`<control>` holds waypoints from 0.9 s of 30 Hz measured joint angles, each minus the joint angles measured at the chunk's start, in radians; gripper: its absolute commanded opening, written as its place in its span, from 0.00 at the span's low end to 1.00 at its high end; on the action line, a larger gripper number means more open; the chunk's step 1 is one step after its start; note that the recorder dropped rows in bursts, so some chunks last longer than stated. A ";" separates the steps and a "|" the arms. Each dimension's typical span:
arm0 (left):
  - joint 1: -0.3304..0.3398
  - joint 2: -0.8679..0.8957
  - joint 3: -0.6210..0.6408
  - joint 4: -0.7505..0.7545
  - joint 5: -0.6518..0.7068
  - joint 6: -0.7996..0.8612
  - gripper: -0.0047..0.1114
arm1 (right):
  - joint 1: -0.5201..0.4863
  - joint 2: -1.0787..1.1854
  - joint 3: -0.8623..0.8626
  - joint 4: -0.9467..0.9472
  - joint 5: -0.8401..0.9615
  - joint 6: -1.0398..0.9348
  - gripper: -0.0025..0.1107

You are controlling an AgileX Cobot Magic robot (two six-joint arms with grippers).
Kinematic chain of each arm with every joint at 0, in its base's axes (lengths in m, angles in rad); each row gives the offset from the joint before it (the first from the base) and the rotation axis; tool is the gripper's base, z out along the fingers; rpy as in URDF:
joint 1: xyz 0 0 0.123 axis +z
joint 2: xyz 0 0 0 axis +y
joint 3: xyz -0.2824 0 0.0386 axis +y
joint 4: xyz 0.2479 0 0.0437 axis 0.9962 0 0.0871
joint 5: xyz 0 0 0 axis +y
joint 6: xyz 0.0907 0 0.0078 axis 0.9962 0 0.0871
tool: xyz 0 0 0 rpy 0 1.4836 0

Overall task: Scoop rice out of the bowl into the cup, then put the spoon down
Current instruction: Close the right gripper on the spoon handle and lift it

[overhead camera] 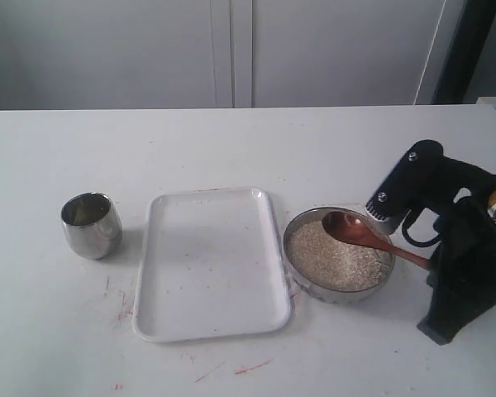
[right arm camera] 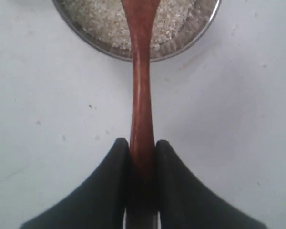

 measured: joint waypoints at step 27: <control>0.000 0.000 0.000 0.000 0.000 0.000 0.16 | 0.260 0.090 -0.174 -0.514 0.329 0.002 0.03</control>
